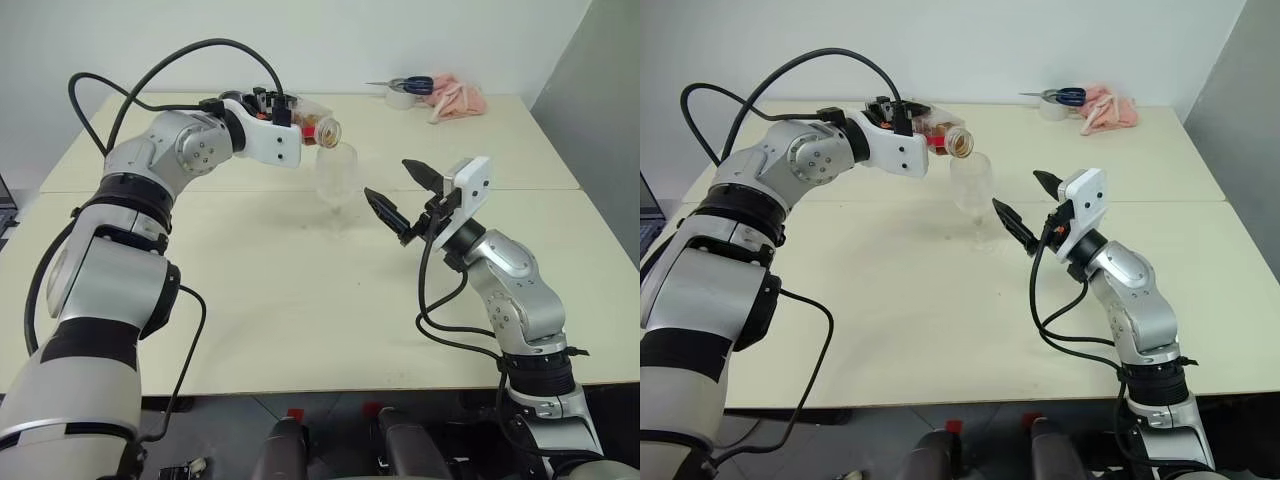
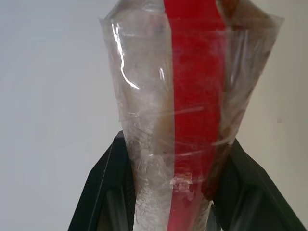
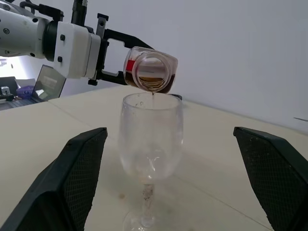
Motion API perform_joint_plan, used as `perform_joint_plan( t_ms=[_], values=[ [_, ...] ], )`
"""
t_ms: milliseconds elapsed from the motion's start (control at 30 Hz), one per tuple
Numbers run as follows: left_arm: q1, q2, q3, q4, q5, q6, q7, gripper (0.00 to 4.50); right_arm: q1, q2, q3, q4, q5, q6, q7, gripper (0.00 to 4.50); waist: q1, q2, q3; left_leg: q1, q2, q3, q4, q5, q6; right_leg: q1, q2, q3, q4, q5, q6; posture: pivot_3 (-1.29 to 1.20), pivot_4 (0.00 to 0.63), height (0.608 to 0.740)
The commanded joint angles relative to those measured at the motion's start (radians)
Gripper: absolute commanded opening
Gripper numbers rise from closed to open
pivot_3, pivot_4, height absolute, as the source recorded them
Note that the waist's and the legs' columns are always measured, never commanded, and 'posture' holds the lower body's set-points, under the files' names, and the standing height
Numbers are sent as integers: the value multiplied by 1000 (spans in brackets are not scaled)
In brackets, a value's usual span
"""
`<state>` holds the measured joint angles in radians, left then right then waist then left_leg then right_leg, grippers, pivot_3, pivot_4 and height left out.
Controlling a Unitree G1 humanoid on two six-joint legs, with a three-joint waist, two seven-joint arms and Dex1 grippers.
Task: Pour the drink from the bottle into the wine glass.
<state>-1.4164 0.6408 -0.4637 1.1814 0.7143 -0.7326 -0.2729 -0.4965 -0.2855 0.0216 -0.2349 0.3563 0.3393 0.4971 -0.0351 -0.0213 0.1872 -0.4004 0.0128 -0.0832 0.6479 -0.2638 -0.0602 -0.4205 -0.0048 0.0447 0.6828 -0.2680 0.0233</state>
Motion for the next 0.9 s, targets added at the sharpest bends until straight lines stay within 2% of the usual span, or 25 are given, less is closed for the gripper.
perform_joint_plan(
  t_ms=[33,667,900],
  values=[
    [-55,22,6,-4,0,-12,32,1680,-9,3,-18,-41,15,-7,-2,4500,0,0,0,0,0,0,0,0,0,0,0,0,0,0,0,0,150,740],
    [-80,36,-26,15,42,-13,74,1680,-15,3,-21,-34,16,-9,0,4500,0,0,0,0,0,0,3,0,0,0,0,0,4,0,0,0,150,740],
    [-84,35,-27,25,45,-12,75,1680,-19,1,-23,-31,16,-8,2,4500,0,0,0,0,-1,0,11,0,0,0,0,0,10,0,0,0,150,740]
  ],
)
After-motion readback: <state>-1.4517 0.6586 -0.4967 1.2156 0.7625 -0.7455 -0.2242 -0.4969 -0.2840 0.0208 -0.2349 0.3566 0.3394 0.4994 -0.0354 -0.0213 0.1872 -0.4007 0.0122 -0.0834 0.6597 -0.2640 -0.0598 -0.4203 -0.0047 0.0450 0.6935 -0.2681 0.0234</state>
